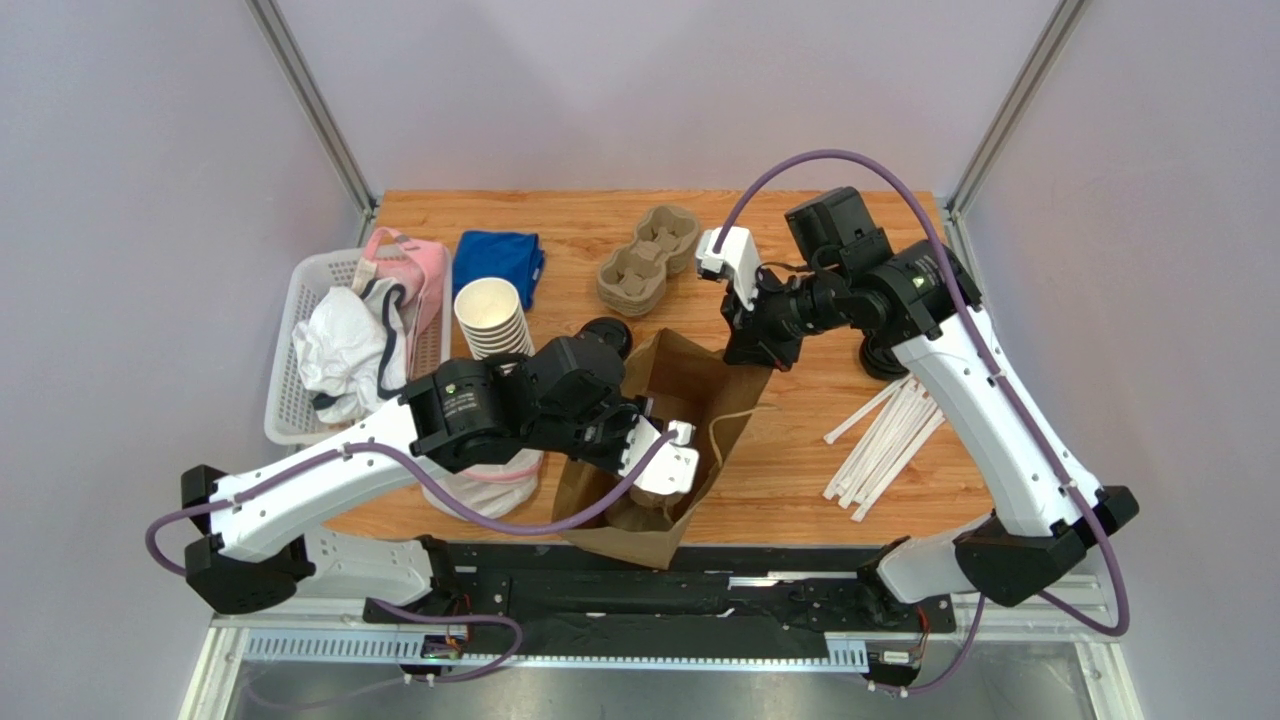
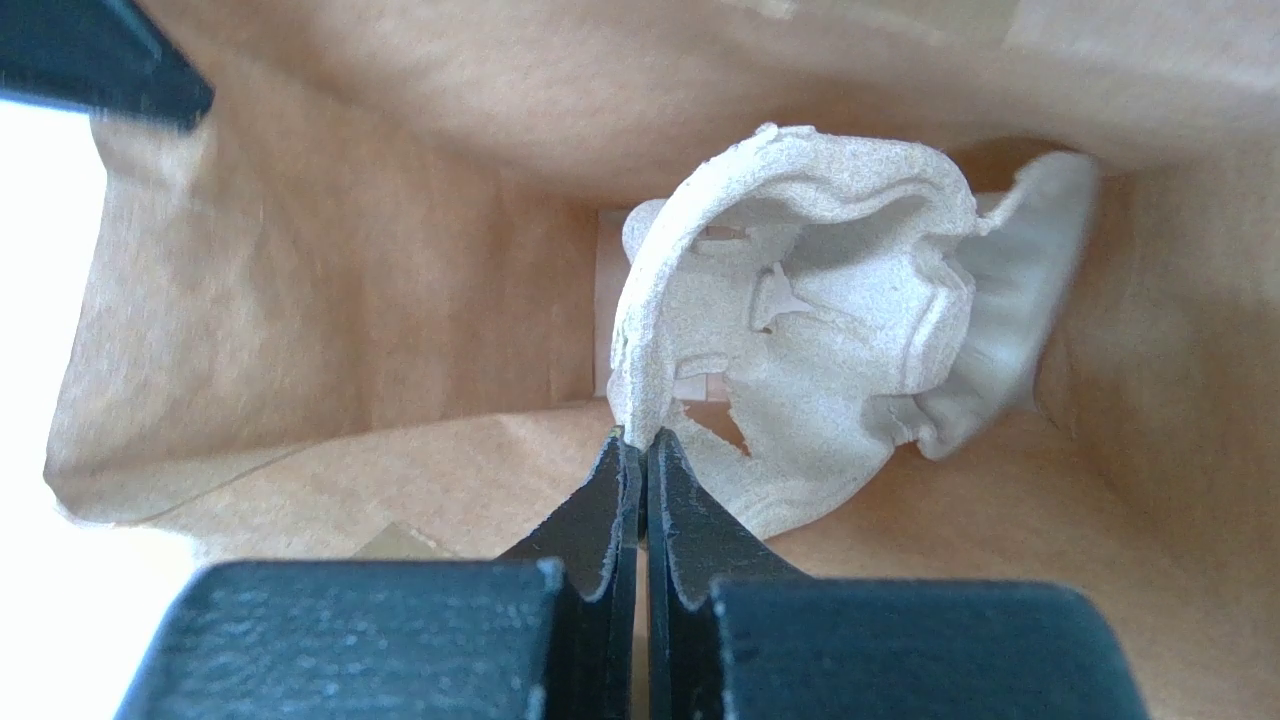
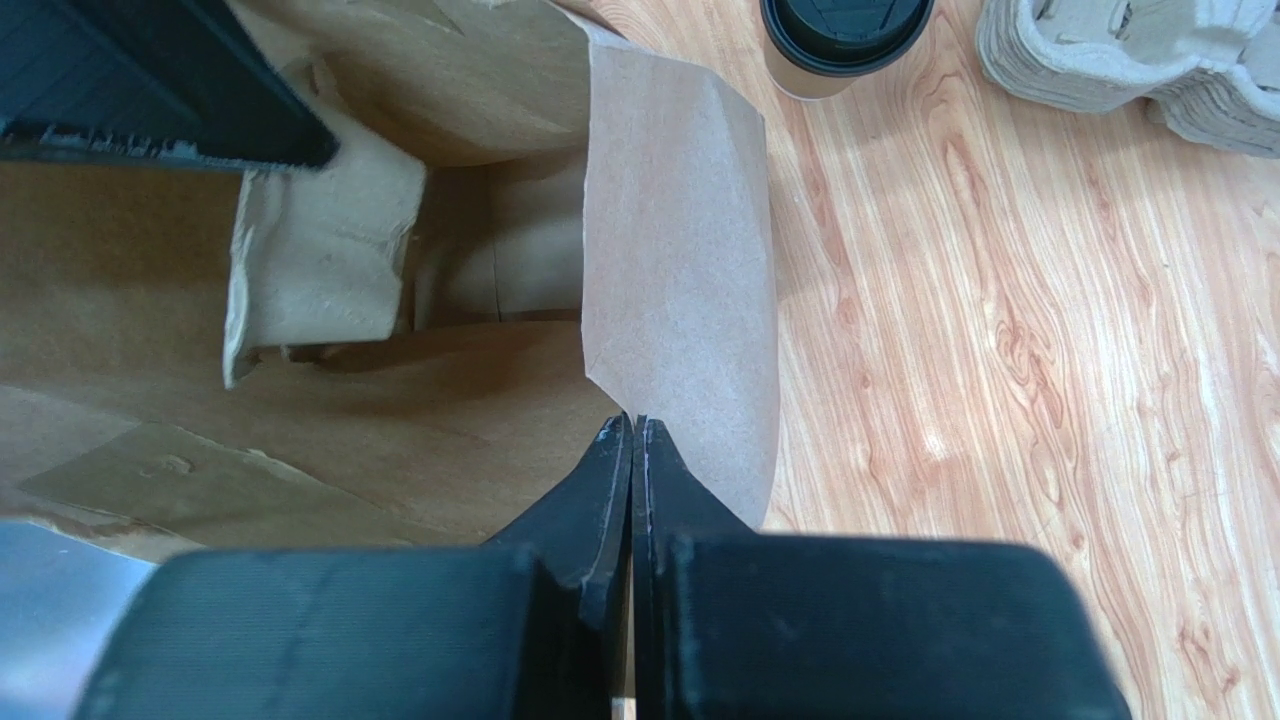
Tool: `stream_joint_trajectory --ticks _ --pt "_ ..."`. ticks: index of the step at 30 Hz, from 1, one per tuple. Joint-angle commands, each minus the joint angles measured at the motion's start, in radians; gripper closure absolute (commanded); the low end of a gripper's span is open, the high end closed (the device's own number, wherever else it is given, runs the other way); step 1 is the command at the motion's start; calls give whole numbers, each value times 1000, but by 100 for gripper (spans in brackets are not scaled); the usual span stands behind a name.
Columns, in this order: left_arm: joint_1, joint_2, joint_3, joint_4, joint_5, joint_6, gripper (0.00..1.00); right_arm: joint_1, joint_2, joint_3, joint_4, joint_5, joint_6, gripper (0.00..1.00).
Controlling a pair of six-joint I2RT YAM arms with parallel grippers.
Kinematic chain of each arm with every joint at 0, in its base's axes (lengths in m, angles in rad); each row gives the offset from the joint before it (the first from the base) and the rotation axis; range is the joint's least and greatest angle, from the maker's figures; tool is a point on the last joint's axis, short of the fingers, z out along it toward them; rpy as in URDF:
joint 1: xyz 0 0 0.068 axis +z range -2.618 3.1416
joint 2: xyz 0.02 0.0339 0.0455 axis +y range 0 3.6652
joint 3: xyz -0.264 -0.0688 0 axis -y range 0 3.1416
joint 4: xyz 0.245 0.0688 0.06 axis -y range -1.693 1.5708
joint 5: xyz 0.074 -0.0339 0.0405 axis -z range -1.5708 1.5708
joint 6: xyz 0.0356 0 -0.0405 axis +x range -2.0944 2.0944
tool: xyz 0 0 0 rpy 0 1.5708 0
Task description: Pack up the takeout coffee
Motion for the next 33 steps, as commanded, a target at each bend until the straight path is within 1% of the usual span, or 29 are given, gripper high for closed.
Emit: stream_joint_trajectory --ticks 1,4,5,9,14,18,22,28,31,33 --pt "-9 14 7 18 33 -22 100 5 5 30 -78 -7 9 100" --pt "7 16 -2 41 0 -90 100 3 -18 16 -76 1 -8 100" --pt "13 16 -2 44 -1 -134 100 5 -31 16 -75 2 -12 100" --pt "45 19 10 51 0 -229 100 5 -63 2 -53 1 -16 100" --pt "56 54 42 29 -32 -325 100 6 -103 -13 -24 4 -8 100" --pt "59 66 33 25 -35 -392 100 9 -126 -18 -30 1 -8 100" --pt "59 111 53 9 -58 -405 100 29 -137 -13 -47 -2 9 100" --pt "42 149 78 -15 -80 -369 100 54 -109 25 -52 -1 69 100" --pt "7 151 65 -15 -148 -340 100 54 -88 51 -55 1 92 100" --pt "-3 157 70 -18 -158 -345 100 54 -78 59 -55 2 99 100"
